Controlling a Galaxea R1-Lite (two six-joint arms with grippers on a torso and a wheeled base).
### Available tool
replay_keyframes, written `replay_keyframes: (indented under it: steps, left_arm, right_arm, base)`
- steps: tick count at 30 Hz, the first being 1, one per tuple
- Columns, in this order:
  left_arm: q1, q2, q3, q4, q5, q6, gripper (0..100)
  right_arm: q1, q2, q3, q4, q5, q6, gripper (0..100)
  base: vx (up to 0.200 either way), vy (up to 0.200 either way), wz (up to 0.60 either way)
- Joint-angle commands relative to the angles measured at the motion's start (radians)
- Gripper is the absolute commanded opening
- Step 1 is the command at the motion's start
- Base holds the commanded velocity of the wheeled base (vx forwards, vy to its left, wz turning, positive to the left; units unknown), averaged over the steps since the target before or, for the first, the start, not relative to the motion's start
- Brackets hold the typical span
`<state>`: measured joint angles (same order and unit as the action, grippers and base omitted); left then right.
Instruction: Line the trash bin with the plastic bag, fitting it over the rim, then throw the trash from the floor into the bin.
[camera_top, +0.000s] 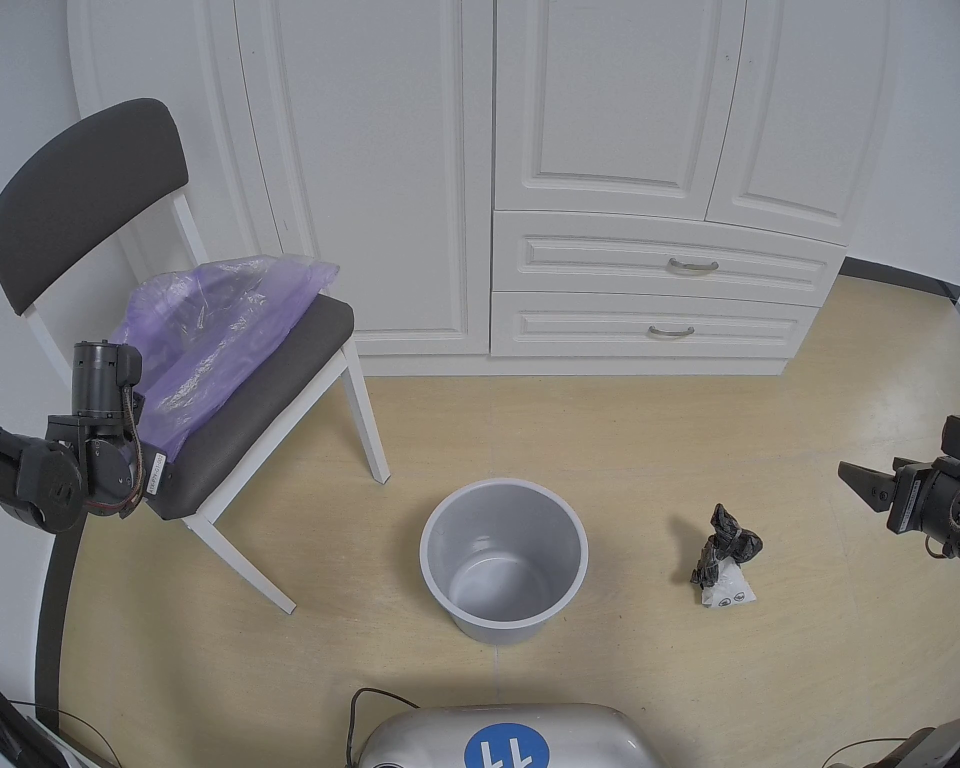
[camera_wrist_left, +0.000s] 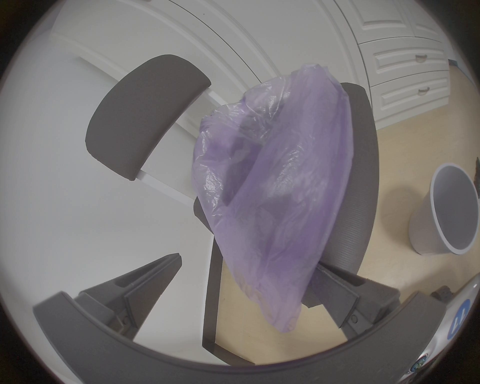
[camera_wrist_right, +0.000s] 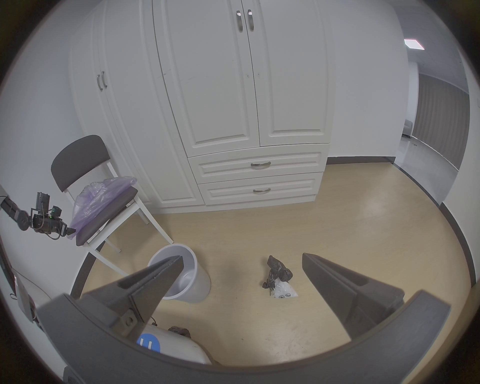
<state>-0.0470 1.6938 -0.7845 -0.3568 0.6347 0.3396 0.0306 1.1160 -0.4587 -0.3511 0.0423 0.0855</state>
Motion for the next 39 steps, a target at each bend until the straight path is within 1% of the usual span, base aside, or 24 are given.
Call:
replay_keyframes:
  steps: [1, 6, 8, 11, 13, 15, 17, 18, 19, 25, 31, 39]
  left_arm:
    - [0.006, 0.003, -0.015, -0.001, 0.005, -0.001, 100]
    - [0.006, 0.003, -0.016, -0.001, 0.007, -0.002, 100]
    - [0.012, 0.044, -0.018, -0.011, 0.008, -0.002, 100]
    - [0.021, 0.086, -0.021, -0.082, 0.025, 0.006, 100]
    - [0.032, 0.109, -0.024, -0.123, 0.046, 0.039, 100]
    - [0.050, 0.115, -0.018, -0.185, 0.066, 0.096, 100]
    - [0.052, 0.119, -0.009, -0.249, 0.069, 0.124, 100]
    - [0.052, 0.119, -0.009, -0.249, 0.069, 0.124, 100]
    - [0.052, 0.132, -0.002, -0.287, 0.071, 0.134, 100]
    - [0.068, 0.158, -0.012, -0.341, 0.071, 0.136, 100]
    - [0.079, 0.164, 0.017, -0.406, 0.059, 0.122, 100]
    - [0.104, 0.228, 0.068, -0.584, 0.048, 0.125, 100]
  right_arm:
    - [0.006, -0.001, 0.002, 0.000, 0.001, 0.000, 100]
    - [0.009, 0.007, 0.003, 0.000, 0.001, 0.000, 100]
    - [0.009, 0.008, 0.003, 0.000, 0.001, 0.000, 100]
    - [0.009, 0.007, 0.005, 0.000, 0.001, 0.000, 100]
    - [0.009, 0.007, 0.005, 0.000, 0.001, 0.002, 100]
    - [0.009, 0.008, 0.005, 0.000, 0.004, 0.002, 100]
    - [0.008, 0.010, 0.005, 0.000, 0.021, 0.002, 100]
    - [0.008, 0.010, 0.005, 0.000, 0.021, 0.002, 100]
    - [0.000, 0.016, 0.005, 0.000, 0.036, 0.002, 100]
    - [-0.001, 0.025, 0.006, 0.000, 0.044, 0.003, 100]
    - [0.002, 0.015, 0.009, 0.000, 0.044, 0.002, 100]
    - [0.009, -0.021, 0.018, 0.000, 0.044, 0.000, 100]
  base:
    - [0.000, 0.000, 0.00]
    - [0.000, 0.000, 0.00]
    - [0.000, 0.000, 0.00]
    - [0.000, 0.000, 0.00]
    - [0.000, 0.000, 0.00]
    - [0.000, 0.000, 0.00]
    - [0.000, 0.000, 0.00]
    - [0.000, 0.000, 0.00]
    - [0.000, 0.000, 0.00]
    - [0.000, 0.000, 0.00]
    - [0.000, 0.000, 0.00]
    - [0.000, 0.000, 0.00]
